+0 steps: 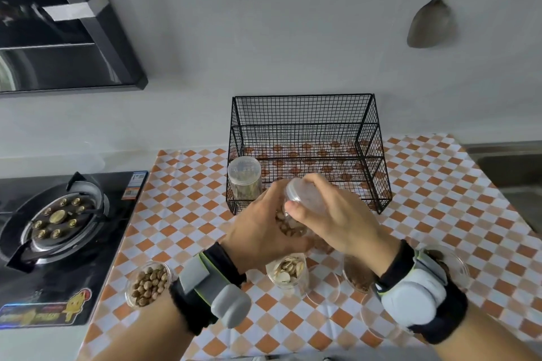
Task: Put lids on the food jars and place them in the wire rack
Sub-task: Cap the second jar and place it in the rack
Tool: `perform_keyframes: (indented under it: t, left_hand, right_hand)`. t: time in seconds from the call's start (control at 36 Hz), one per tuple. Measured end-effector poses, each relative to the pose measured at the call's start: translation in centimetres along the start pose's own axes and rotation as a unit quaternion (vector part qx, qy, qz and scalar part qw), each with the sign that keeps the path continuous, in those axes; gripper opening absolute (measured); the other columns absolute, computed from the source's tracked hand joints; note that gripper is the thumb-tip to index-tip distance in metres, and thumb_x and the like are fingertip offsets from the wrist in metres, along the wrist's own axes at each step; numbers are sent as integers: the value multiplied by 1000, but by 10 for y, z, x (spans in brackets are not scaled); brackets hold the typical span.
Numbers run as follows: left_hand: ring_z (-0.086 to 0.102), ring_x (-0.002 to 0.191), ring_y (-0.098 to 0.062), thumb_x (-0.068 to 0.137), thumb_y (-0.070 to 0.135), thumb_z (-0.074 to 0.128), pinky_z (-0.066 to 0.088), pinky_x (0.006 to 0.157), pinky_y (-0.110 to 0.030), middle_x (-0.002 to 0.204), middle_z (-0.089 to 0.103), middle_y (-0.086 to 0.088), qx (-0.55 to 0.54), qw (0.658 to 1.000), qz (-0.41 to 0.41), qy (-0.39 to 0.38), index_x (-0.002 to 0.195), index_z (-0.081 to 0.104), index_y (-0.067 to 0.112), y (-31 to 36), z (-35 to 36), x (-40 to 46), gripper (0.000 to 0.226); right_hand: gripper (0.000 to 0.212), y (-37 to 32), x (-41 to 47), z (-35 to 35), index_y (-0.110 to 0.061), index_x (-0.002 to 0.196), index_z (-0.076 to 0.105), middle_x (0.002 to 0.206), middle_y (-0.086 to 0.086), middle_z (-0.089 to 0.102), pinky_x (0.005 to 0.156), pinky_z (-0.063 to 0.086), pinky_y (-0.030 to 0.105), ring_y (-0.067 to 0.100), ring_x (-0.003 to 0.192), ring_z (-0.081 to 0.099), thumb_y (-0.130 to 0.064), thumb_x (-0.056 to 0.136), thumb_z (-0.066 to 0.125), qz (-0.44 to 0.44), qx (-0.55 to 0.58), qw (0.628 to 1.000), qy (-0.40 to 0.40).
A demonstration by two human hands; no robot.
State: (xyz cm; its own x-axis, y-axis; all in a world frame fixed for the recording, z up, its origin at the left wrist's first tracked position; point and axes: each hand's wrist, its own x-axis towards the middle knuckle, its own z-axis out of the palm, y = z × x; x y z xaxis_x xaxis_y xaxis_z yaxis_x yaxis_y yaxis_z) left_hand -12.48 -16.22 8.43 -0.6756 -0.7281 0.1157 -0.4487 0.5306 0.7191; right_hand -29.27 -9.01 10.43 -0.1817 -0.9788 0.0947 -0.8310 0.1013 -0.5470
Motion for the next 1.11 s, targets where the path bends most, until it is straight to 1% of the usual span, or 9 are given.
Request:
perform_keyframes:
  t: [0.14,0.22,0.31,0.42,0.56,0.67,0.78,0.94,1.11]
  left_hand:
    - [50,136,-10,59,78,81,51,107,-43,152,45,10,-29,999,-23,-33,159,14,35,-12,0,5,127]
    - [43,142,-15,62,89,68,47,111,-49,159,37,7,16,998,-48,-44,159,11,34,-24,0,1,126]
    - [34,148,-19,64,92,57,39,117,-52,166,26,3,58,993,-76,-63,161,8,30,-35,1,-5,125]
    - [35,146,-20,80,77,64,38,117,-50,165,27,3,88,986,-111,-88,162,9,29,-45,3,-9,110]
    - [34,146,-19,87,71,61,34,119,-45,164,29,3,100,981,-129,-109,162,12,27,-54,8,-16,100]
    - [35,144,-20,87,72,59,31,120,-44,161,33,3,113,975,-140,-126,160,15,29,-55,9,-21,96]
    - [34,145,-21,84,76,57,31,121,-47,163,30,4,106,975,-146,-129,160,15,32,-57,7,-27,97]
    - [35,146,-18,87,72,59,30,120,-46,162,29,6,93,976,-153,-125,160,16,33,-63,4,-31,92]
    - [30,148,-16,88,71,59,27,122,-42,164,27,9,89,977,-160,-110,159,19,34,-68,-2,-34,89]
  right_hand:
    - [94,-2,16,-11,-25,129,51,74,-17,56,51,39,20,0,63,57,-93,68,31,-3,-6,1000,22]
    - [100,1,25,-15,-23,137,51,104,-14,59,57,43,17,9,87,62,-94,68,40,-9,-12,1000,26]
    - [92,7,40,-16,-17,143,48,113,-8,57,58,38,13,9,93,57,-82,79,56,4,-31,999,39]
    - [98,16,60,-16,-14,149,43,133,4,61,74,55,27,18,107,61,-79,78,58,23,-40,997,57]
    - [97,19,80,-14,-11,151,41,140,6,58,93,55,38,23,120,60,-71,80,69,38,-60,995,70]
    - [94,20,94,-2,-9,147,43,141,6,58,97,54,40,25,122,60,-68,80,72,42,-67,995,69]
    - [95,23,106,11,-13,142,47,135,4,61,90,57,41,25,115,64,-77,75,68,57,-83,993,58]
    - [82,25,118,33,-14,126,52,126,4,63,77,53,36,25,104,64,-76,75,68,72,-98,992,31]
    - [99,25,123,51,-11,150,37,145,7,54,84,51,37,29,120,61,-73,79,69,81,-107,991,9]
